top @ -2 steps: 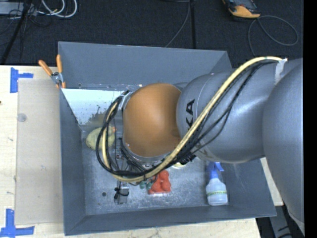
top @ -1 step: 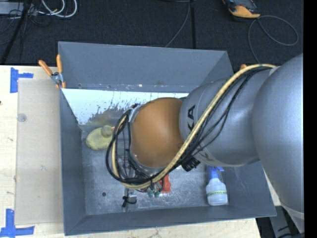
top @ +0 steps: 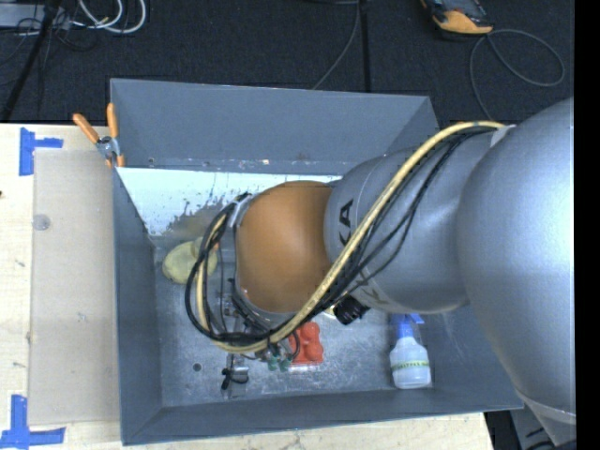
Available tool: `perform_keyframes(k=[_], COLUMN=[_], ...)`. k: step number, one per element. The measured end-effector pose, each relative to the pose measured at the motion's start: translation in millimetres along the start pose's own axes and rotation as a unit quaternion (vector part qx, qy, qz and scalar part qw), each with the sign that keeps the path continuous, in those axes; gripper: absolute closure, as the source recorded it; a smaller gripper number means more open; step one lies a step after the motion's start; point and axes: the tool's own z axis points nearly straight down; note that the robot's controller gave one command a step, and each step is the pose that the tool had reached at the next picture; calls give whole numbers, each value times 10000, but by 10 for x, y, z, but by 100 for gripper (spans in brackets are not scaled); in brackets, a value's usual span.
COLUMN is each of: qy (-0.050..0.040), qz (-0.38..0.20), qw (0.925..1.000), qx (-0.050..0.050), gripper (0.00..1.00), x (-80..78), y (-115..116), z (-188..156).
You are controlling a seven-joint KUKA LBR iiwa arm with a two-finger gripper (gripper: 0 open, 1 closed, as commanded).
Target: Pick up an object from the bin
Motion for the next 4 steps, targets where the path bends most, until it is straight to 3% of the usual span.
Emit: perform_keyframes(k=[1, 2, 3, 4], qy=[-67, -20, -5, -7], qz=[-105, -973, -1313, -1004], qw=[9999, 9953, 9913, 9949], qx=[-37, -12, -7, -14], gripper=[0, 0, 0, 0], x=[46, 112, 102, 158], y=[41, -271, -468, -702], z=[-194, 31, 138, 97])
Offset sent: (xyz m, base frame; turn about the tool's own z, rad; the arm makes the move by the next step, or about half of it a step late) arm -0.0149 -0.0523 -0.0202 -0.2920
